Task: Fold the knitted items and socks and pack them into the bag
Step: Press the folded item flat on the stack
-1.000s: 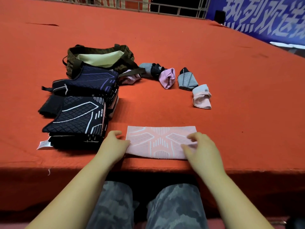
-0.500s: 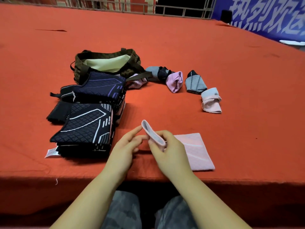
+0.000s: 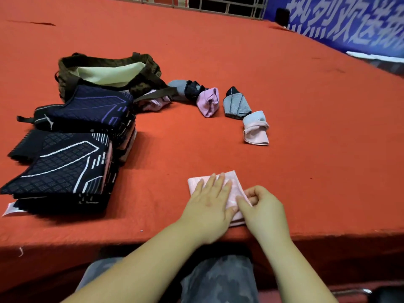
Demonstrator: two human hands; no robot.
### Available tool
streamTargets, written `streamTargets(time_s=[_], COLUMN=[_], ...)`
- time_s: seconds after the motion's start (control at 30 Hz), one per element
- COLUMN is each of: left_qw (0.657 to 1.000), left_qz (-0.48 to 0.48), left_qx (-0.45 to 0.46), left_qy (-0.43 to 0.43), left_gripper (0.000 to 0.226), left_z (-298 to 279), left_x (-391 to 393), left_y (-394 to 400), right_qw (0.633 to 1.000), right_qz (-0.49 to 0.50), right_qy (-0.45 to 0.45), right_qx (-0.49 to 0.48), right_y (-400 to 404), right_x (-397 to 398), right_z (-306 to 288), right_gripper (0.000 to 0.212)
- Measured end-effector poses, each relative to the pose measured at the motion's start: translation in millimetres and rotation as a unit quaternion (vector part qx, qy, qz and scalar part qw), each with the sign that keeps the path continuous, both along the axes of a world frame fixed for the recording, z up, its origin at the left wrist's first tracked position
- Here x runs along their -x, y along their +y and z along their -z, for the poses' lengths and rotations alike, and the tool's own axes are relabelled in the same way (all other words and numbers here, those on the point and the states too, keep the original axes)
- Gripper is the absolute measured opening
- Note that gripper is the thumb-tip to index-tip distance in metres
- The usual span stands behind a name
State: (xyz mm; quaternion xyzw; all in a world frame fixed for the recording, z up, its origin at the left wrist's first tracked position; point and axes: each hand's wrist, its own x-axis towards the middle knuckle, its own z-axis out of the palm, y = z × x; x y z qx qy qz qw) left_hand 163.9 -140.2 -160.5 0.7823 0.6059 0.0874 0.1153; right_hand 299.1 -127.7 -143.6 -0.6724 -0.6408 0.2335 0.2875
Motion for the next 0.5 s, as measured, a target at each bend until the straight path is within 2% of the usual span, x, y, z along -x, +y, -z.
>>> streamTargets(time_s=[0.1, 0.23, 0.3, 0.33, 0.4, 0.43, 0.5], left_qw=[0.998, 0.995, 0.995, 0.996, 0.997, 0.990, 0.935], left_qz=[0.009, -0.002, 0.006, 0.008, -0.007, -0.031, -0.103], left_qx=[0.036, 0.069, 0.070, 0.068, 0.062, 0.046, 0.009], left_qy=[0.050, 0.073, 0.069, 0.057, -0.035, -0.129, -0.338], left_gripper=[0.099, 0.065, 0.067, 0.071, 0.070, 0.061, 0.035], left_z=[7.6, 4.9, 4.5, 5.5, 6.2, 5.1, -5.5], left_x=[-4.6, -5.2, -4.7, -2.8, 2.9, 4.8, 6.5], left_y=[3.5, 4.7, 4.5, 5.2, 5.2, 3.6, -1.6], right_qw=[0.998, 0.993, 0.986, 0.983, 0.973, 0.962, 0.931], right_qz=[-0.002, 0.013, 0.012, 0.009, -0.011, -0.021, -0.060], right_qy=[-0.053, -0.047, -0.050, -0.025, 0.072, 0.129, 0.256], right_qx=[0.029, 0.107, 0.159, 0.183, 0.220, 0.238, 0.253], right_y=[4.4, 16.5, 22.7, 25.0, 26.2, 25.3, 21.9], right_x=[-3.1, -2.1, -0.3, 0.4, 2.1, 3.6, 7.7], right_z=[7.6, 2.8, -4.2, -8.2, -18.2, -23.2, -34.4], right_gripper=[0.010, 0.033, 0.039, 0.036, 0.018, 0.010, 0.014])
